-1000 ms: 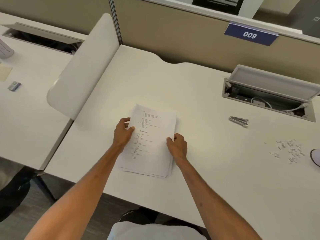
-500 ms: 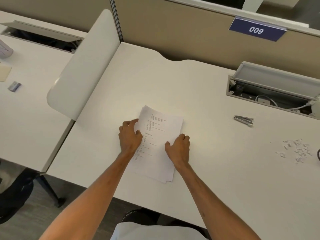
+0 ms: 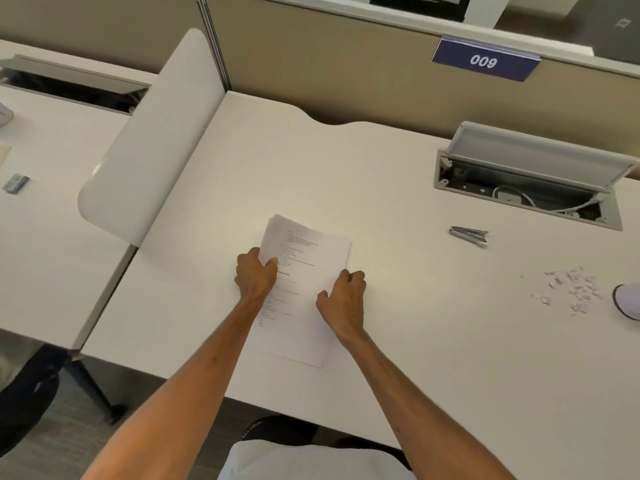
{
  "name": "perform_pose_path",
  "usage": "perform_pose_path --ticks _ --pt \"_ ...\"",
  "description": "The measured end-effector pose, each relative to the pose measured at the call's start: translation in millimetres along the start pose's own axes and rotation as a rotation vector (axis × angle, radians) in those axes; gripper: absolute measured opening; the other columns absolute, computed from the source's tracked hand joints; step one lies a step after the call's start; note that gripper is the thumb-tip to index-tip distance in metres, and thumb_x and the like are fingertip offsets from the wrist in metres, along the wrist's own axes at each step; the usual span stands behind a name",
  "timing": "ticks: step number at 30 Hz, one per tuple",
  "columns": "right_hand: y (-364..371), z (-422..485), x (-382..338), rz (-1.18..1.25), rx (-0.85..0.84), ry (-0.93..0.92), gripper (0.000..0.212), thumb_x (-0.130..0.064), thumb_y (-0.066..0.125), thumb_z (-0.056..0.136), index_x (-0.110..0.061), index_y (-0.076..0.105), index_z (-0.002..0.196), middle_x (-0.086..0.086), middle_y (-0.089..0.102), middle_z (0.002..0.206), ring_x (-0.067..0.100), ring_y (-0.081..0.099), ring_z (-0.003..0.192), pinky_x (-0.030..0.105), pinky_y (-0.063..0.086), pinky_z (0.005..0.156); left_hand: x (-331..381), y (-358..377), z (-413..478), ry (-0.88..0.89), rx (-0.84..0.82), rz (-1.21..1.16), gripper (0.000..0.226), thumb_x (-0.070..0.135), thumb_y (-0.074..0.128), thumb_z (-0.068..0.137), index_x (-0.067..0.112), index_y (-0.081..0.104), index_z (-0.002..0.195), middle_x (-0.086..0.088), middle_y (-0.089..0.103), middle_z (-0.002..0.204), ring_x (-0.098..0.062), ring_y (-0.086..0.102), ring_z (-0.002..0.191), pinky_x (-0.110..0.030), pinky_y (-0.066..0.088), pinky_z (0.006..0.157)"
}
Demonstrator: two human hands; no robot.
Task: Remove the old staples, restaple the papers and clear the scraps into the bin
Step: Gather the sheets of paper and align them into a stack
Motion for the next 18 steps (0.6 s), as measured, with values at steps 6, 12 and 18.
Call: perform_pose_path --ticks 6,12,18 --pt "-39.0 19.8 45.5 0.466 0.029 0.095 0.081 -0.020 0.078 0.090 -0.015 0.032 0.156 0.006 0.037 0.152 0.025 0.041 0.142 0.039 0.045 0.109 28.9 8.2 -36.5 0.182 -0.191 -0.257 0.028 0.029 0.063 0.113 0.012 0.058 0.135 -0.002 0.073 0.130 -0.022 0.077 0.107 -0.035 0.064 0.081" --pt "-94.9 26.9 86.6 0.947 -0.094 0.180 0.086 -0.019 0.083 0.093 -0.027 0.027 0.158 0.003 0.063 0.135 0.019 0.064 0.121 0.031 0.050 0.089 70.3 25.9 -80.9 0.259 -0.307 -0.515 0.031 0.026 0.066 0.112 0.015 0.061 0.140 -0.001 0.078 0.133 -0.021 0.080 0.113 -0.037 0.069 0.088" --pt "-152.8 23.6 113.6 0.925 -0.018 0.029 0.015 -0.015 0.069 0.103 -0.006 0.069 0.116 0.003 0.080 0.111 0.021 0.076 0.099 0.040 0.061 0.091 114.8 49.2 -119.3 0.346 -0.346 -0.567 0.026 0.027 0.062 0.114 0.014 0.070 0.134 -0.004 0.082 0.126 -0.027 0.081 0.110 -0.049 0.069 0.093"
Point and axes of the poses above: each hand's wrist, its own z-axis towards the middle knuckle, its own y-axis out of the palm, x = y × z, the point moved 5 cm from there along z, towards the middle knuckle
